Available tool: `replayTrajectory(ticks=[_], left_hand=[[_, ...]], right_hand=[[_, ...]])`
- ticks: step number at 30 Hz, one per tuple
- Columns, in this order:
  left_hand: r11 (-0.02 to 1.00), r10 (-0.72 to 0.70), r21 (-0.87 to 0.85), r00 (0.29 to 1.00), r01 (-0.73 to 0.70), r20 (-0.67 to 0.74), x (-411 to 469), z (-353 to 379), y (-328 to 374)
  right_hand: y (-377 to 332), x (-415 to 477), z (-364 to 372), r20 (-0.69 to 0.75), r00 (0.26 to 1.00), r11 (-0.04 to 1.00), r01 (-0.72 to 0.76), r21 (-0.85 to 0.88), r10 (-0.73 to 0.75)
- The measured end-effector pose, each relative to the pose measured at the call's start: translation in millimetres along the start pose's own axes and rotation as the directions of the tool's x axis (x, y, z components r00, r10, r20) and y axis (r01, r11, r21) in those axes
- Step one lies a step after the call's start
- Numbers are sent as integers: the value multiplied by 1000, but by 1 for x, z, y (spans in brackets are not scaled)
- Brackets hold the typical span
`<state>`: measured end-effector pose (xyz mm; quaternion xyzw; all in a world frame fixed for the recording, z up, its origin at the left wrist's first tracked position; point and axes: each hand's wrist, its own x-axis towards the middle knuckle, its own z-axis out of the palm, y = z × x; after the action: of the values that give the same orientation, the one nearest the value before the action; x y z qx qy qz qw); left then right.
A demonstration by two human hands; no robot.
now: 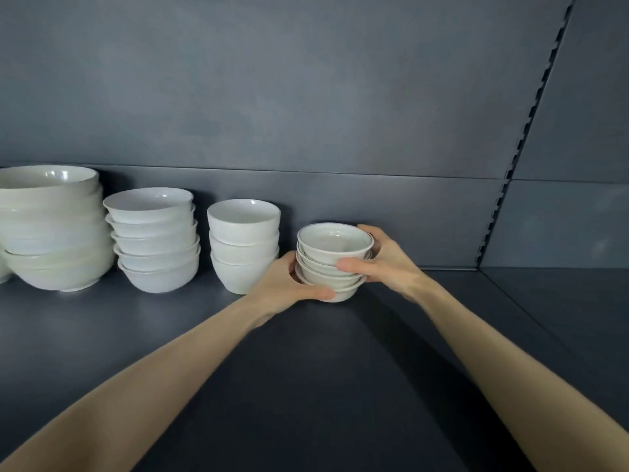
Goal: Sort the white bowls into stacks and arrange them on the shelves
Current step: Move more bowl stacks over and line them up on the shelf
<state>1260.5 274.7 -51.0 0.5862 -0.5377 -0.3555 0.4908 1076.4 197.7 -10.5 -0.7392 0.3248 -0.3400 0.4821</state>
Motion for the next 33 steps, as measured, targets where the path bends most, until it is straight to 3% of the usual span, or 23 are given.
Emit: replayTrajectory(ticks=[9, 33], left_hand=[[994, 34, -99, 992, -46, -118, 10, 3, -16], [986, 39, -159, 998, -47, -54, 8, 1, -15]], right_hand=[[4, 17, 8, 3, 1000, 999, 17, 38, -17], [16, 22, 13, -77, 997, 1000, 26, 12, -25]])
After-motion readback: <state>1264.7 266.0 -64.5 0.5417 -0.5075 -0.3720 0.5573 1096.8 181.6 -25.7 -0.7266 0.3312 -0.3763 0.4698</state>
